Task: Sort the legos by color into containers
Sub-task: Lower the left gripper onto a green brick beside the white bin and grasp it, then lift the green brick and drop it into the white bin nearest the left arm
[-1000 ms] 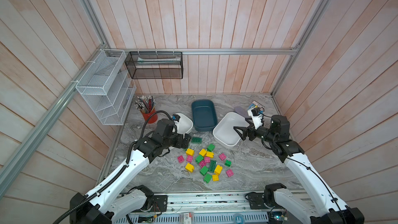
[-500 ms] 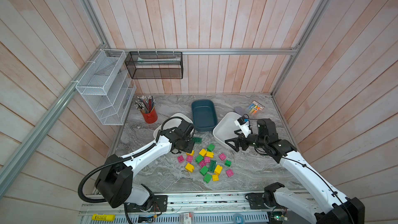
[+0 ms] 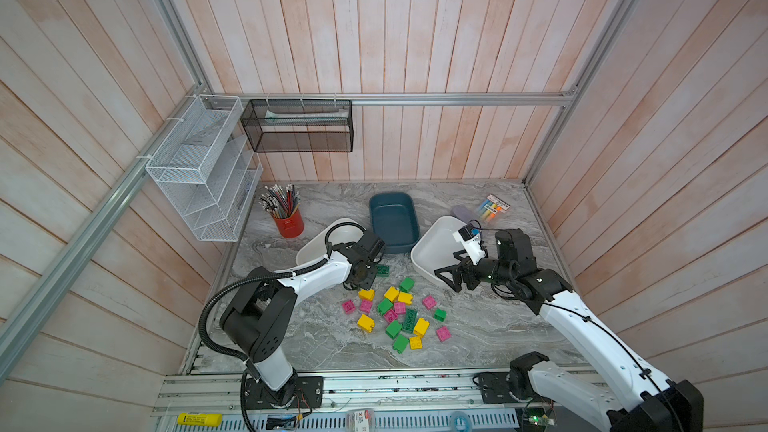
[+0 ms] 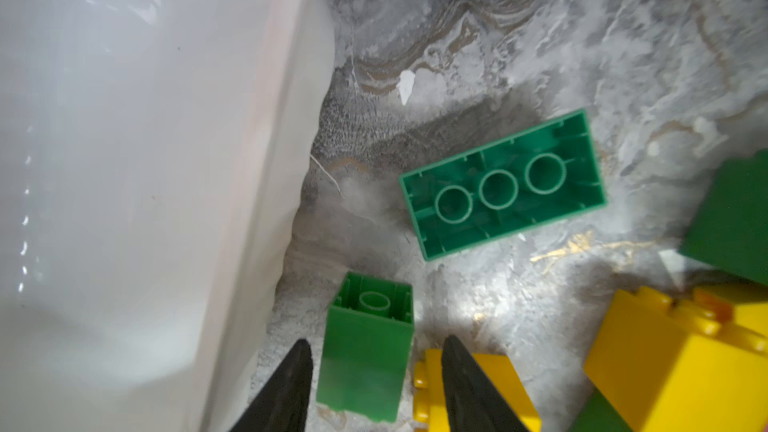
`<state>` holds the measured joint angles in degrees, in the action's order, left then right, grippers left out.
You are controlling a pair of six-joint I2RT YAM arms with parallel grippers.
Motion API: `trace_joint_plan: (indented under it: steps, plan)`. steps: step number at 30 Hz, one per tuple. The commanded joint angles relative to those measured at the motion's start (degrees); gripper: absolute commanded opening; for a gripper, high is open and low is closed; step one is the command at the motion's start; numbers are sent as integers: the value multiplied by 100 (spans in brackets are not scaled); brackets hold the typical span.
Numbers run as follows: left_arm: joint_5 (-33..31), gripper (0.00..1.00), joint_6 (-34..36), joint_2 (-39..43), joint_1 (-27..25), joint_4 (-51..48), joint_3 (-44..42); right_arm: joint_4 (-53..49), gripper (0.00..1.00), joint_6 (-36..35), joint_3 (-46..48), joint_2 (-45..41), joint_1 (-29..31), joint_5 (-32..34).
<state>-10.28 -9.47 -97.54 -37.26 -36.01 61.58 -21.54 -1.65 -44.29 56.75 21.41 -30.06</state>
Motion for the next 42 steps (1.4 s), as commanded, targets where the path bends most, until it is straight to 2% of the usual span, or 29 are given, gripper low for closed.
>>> trace_joint_plan:
  steps: [1, 8, 16, 20, 26, 29, 33, 37, 42]
  plan:
    - [-242, 48, 87, -159, 68, 182, 49, -199, 98, 16, 43, -124, 41, 97]
    - [-63, 45, 36, -398, 69, 331, -50, -269, 98, -28, 53, -120, 42, 106]
    - [237, 25, -96, -271, 67, 285, -47, -266, 98, -124, 26, -85, 35, 132]
    - [211, 25, -150, 76, 52, -117, 277, -316, 98, -186, -27, -94, 28, 202]
    - [449, 27, -138, 603, 98, -1118, 1311, -109, 98, -30, -113, -107, 18, 92]
    - [651, 27, -190, 856, 463, -1390, 1558, 123, 98, 49, -102, -70, 12, -91]
    - [651, 27, -48, 1075, 1192, -1186, 1322, 541, 98, 282, -97, 67, 25, -465]
    - [650, 27, -2, 944, 1884, -618, 887, 973, 98, 560, -115, 225, 75, -768]
    - [756, 27, -146, 377, 2203, 50, 751, 1204, 98, 648, -158, 447, 251, -878]
